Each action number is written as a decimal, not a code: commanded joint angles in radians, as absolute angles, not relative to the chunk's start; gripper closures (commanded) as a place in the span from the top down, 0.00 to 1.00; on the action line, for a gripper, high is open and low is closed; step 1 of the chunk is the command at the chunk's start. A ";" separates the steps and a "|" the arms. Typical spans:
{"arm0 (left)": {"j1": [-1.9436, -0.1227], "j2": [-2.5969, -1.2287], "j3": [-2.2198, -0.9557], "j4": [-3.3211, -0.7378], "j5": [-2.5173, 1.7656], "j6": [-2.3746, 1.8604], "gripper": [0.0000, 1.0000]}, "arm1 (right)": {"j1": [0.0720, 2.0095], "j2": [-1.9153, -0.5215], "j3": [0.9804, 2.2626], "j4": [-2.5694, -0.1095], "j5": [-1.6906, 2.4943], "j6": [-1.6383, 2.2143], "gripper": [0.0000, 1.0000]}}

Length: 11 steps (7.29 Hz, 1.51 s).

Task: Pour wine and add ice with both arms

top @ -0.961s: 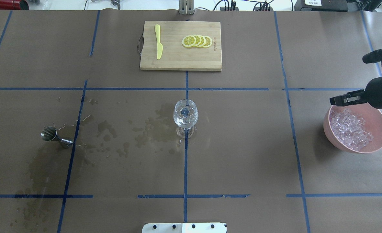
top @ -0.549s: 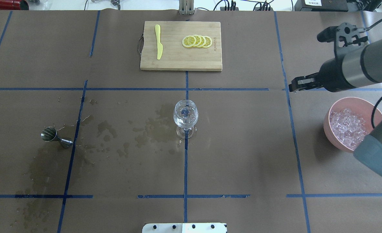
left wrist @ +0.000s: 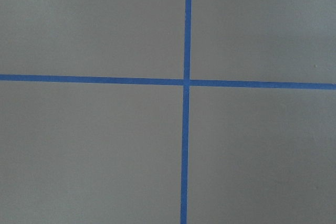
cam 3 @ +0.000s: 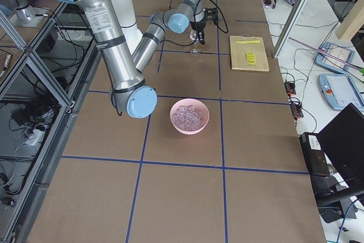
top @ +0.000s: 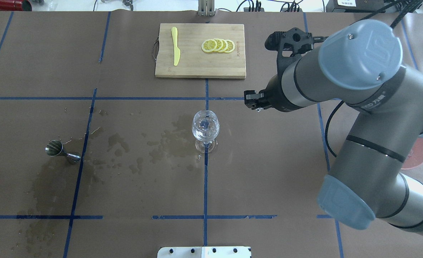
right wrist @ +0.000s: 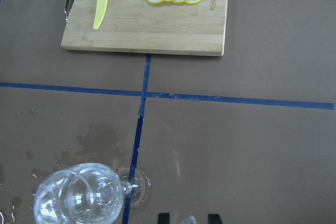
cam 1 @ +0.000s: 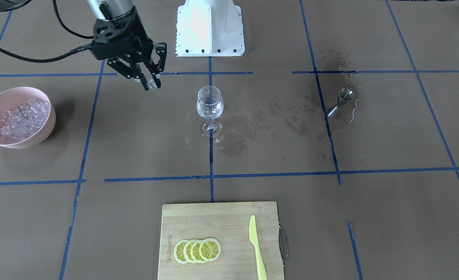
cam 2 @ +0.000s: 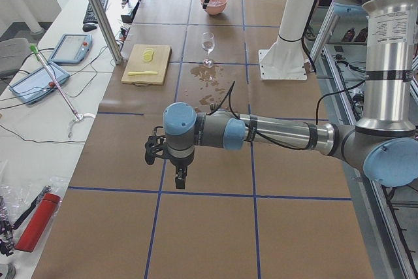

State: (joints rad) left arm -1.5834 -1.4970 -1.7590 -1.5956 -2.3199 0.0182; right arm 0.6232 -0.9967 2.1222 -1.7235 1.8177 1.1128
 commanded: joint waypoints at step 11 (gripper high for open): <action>-1.585 -1.470 -1.755 -1.609 -2.318 0.195 1.00 | 0.476 -0.712 1.861 -1.816 1.654 1.230 0.44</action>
State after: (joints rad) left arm -1.5848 -1.4689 -1.7559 -1.6079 -2.3179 0.1948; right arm 0.4807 -0.7058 1.8612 -1.8131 1.6571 1.2271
